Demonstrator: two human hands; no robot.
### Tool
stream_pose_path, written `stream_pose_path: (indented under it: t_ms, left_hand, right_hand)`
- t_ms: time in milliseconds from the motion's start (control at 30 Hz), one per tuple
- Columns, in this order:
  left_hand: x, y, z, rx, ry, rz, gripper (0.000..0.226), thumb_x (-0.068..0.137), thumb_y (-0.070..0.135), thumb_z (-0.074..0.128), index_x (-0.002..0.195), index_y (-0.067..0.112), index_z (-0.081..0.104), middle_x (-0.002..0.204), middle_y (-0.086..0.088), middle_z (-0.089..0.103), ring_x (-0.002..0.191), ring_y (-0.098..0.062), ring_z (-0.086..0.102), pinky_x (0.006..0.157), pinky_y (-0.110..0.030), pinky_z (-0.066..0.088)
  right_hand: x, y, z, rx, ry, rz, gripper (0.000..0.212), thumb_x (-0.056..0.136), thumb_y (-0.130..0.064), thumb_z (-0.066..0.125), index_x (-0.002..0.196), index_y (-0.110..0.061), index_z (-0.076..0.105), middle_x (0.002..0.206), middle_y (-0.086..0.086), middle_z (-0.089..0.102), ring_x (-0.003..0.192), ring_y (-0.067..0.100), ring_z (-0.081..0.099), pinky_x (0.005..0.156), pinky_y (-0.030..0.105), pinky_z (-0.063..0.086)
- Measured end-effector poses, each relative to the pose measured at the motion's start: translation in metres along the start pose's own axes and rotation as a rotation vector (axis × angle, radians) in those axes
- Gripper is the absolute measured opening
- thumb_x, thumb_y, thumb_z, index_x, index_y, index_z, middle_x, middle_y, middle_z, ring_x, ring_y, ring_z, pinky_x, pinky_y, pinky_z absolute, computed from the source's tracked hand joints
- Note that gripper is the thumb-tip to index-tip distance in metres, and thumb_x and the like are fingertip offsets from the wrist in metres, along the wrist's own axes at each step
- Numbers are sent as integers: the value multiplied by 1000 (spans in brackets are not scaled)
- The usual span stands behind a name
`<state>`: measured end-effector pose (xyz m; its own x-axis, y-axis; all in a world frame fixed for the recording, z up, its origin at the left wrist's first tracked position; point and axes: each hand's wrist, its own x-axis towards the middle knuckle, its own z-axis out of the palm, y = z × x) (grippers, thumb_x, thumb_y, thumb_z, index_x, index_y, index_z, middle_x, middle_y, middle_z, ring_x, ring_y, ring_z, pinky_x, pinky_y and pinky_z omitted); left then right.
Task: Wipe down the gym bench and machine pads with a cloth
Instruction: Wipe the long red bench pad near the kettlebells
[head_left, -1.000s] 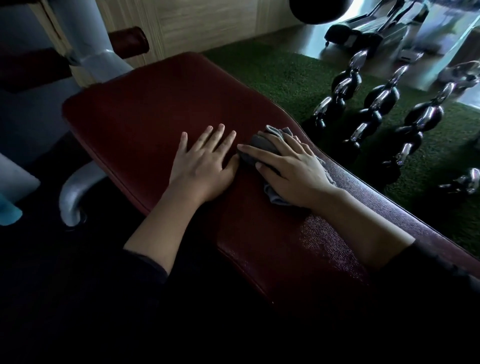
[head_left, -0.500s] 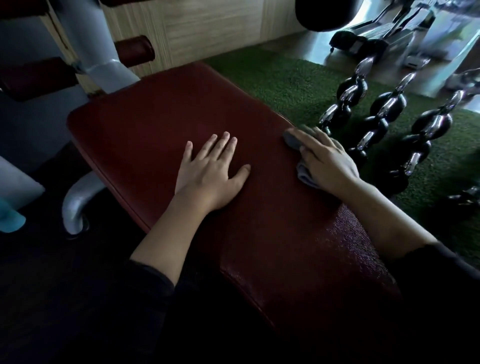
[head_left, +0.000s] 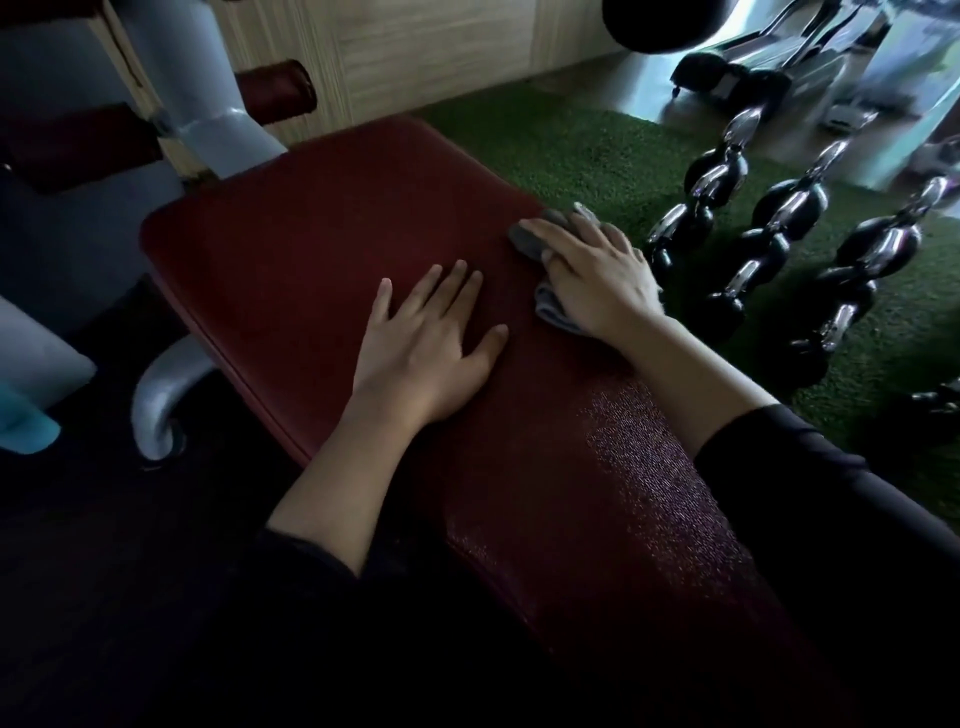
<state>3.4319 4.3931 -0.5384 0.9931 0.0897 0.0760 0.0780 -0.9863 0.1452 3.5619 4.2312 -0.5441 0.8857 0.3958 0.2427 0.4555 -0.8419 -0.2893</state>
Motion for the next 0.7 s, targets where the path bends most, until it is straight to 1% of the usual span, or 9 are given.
stream_pose_path:
  t_ms: [100, 167, 267, 333, 400, 467, 567, 633, 700]
  left_hand:
    - [-1, 0, 0, 13, -7, 0, 70, 94, 62, 13, 155, 29, 3, 161, 14, -4, 147, -3, -8, 120, -42, -8]
    - [-1, 0, 1, 19, -11, 0, 70, 94, 62, 13, 154, 29, 1, 161, 13, -5, 147, -4, -8, 120, -42, -8]
    - [1, 0, 3, 28, -7, 4, 69, 95, 61, 13, 154, 27, 1, 161, 12, -4, 147, -5, -8, 120, -44, -7]
    - [1, 0, 3, 31, -9, 7, 69, 96, 60, 13, 154, 27, 1, 162, 11, -4, 147, -6, -7, 120, -44, -7]
    - [1, 0, 2, 41, -13, 10, 68, 96, 60, 13, 155, 27, 1, 162, 11, -4, 147, -6, -7, 120, -44, -7]
    - [-1, 0, 1, 29, 1, 13, 67, 96, 59, 14, 155, 27, 4, 162, 11, -2, 148, -6, -7, 120, -44, -6]
    - [-1, 0, 0, 0, 7, 13, 67, 97, 60, 15, 155, 28, 7, 162, 12, 0, 148, -6, -6, 120, -44, -7]
    - [-2, 0, 0, -5, -5, 11, 68, 96, 61, 13, 155, 29, 6, 162, 13, -1, 147, -5, -8, 120, -44, -7]
    - [-2, -1, 0, 2, -10, 6, 68, 95, 62, 12, 155, 29, 4, 161, 13, -3, 147, -4, -9, 120, -43, -8]
  right_hand:
    - [-15, 34, -6, 85, 6, 77, 44, 96, -44, 31, 138, -58, 27, 151, -17, 32, 135, 22, 36, 109, 40, 30]
    - [-42, 40, -13, 79, 4, 91, 45, 95, -46, 29, 138, -57, 24, 150, -18, 32, 132, 22, 39, 107, 42, 35]
    - [-90, 19, -19, -48, 29, 89, 46, 97, -40, 29, 143, -49, 30, 153, -14, 29, 131, 25, 34, 108, 43, 31]
    - [-106, -8, -17, -125, 36, 68, 52, 93, -42, 25, 144, -49, 27, 154, -12, 28, 135, 26, 29, 109, 44, 27]
    - [-99, -27, -10, -110, 7, 53, 52, 94, -41, 26, 145, -51, 24, 156, -10, 25, 140, 26, 24, 113, 42, 21]
    - [-71, -34, -4, -75, -5, 23, 49, 97, -38, 32, 143, -53, 25, 156, -11, 24, 141, 26, 22, 114, 41, 16]
    - [-19, -24, -4, -84, 3, -8, 46, 98, -38, 33, 141, -54, 29, 155, -12, 26, 141, 24, 23, 115, 42, 13]
    - [3, -4, -6, -38, -46, 66, 44, 99, -41, 31, 139, -58, 28, 155, -14, 25, 141, 24, 23, 114, 47, 16]
    - [2, 15, -8, 49, -76, 152, 42, 98, -44, 30, 136, -62, 26, 153, -20, 24, 137, 27, 29, 111, 51, 25]
